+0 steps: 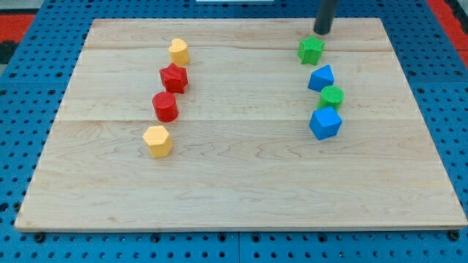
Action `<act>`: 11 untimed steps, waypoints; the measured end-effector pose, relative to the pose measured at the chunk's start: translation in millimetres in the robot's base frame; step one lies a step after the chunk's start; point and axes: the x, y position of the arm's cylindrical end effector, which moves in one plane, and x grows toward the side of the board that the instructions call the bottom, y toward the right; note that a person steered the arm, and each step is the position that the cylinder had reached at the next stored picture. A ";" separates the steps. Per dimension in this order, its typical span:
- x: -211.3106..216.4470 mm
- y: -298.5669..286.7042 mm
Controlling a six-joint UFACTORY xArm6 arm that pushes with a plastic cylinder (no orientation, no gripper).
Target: Push the green star slightly down
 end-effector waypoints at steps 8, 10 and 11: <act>67.1 -37.7; 57.7 -29.5; 56.1 -26.7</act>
